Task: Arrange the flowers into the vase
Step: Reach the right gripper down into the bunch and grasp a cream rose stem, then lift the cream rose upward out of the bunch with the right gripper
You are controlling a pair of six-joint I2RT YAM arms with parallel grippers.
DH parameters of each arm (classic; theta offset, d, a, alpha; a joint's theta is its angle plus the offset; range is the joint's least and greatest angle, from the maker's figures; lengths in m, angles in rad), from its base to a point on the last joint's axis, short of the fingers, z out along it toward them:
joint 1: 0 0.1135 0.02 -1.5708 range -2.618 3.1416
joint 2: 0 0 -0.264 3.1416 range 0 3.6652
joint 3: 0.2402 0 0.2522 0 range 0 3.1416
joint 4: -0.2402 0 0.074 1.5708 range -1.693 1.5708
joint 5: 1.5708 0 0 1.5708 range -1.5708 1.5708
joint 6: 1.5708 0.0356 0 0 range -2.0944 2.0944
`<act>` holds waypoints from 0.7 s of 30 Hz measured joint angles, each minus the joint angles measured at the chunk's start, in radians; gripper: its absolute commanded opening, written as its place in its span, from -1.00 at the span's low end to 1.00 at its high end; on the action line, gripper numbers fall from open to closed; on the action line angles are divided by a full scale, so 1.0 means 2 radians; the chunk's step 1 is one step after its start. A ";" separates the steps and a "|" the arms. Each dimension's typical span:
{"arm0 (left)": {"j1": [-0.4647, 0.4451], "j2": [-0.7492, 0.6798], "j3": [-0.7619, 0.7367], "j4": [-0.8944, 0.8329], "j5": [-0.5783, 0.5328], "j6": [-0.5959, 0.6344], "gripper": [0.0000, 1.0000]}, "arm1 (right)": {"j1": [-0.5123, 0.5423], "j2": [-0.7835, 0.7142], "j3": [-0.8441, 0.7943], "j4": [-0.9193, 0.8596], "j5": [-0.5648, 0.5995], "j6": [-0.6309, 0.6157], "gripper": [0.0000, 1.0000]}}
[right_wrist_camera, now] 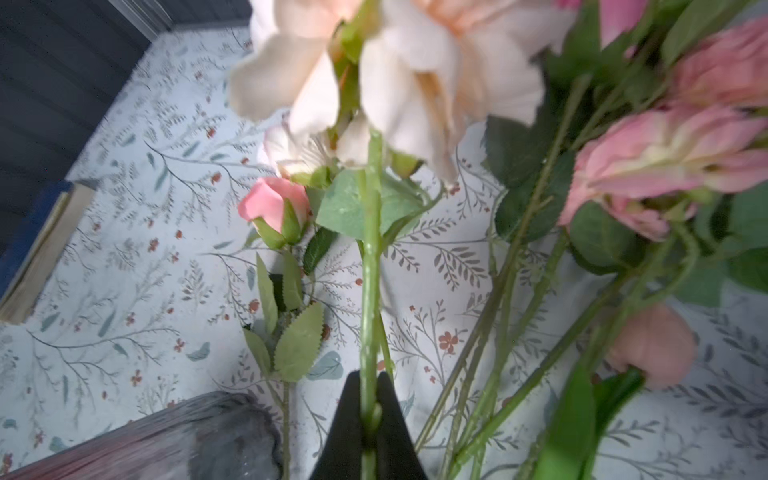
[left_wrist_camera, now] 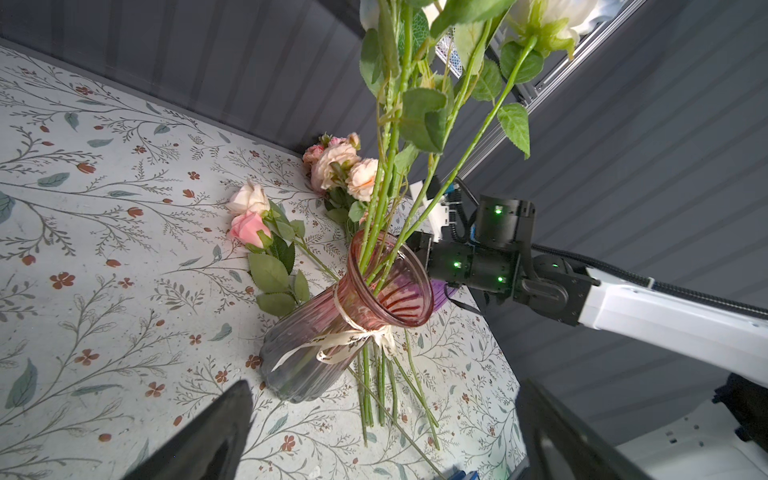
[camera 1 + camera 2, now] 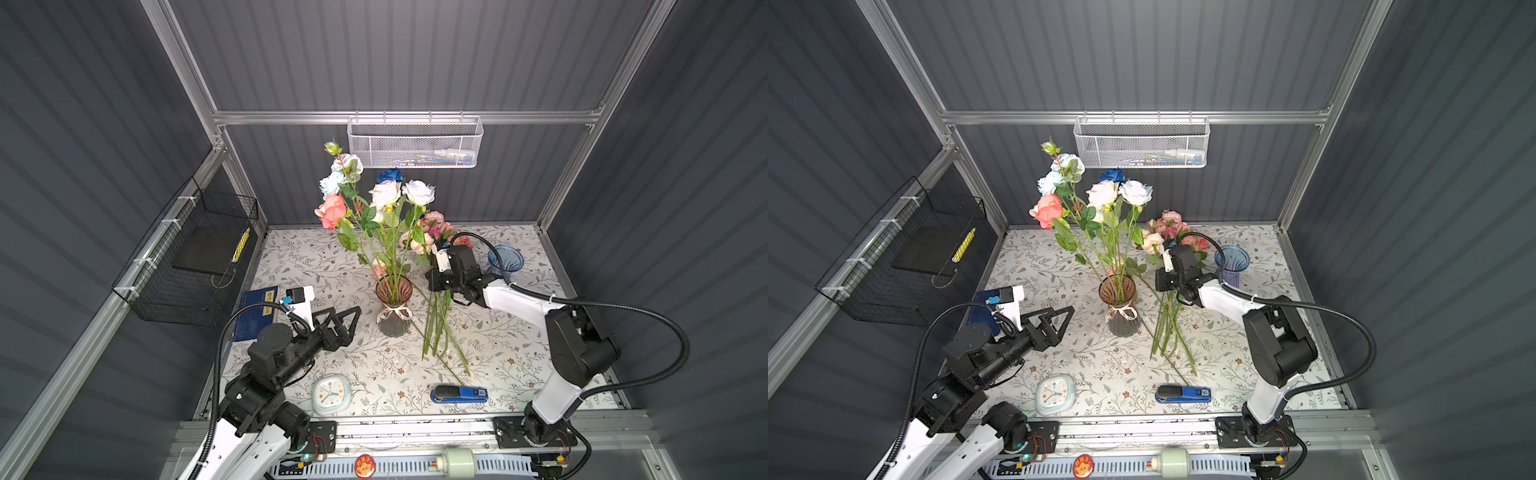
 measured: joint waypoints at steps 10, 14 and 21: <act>0.000 0.005 0.000 0.002 0.000 0.000 0.99 | -0.001 -0.149 -0.064 0.062 0.041 0.026 -1.00; 0.000 0.005 0.000 0.003 0.000 0.000 1.00 | -0.001 -0.216 -0.089 0.073 0.063 0.031 -1.00; 0.000 0.008 0.000 0.006 0.000 0.000 0.99 | -0.001 -0.327 -0.112 0.077 0.088 0.033 -1.00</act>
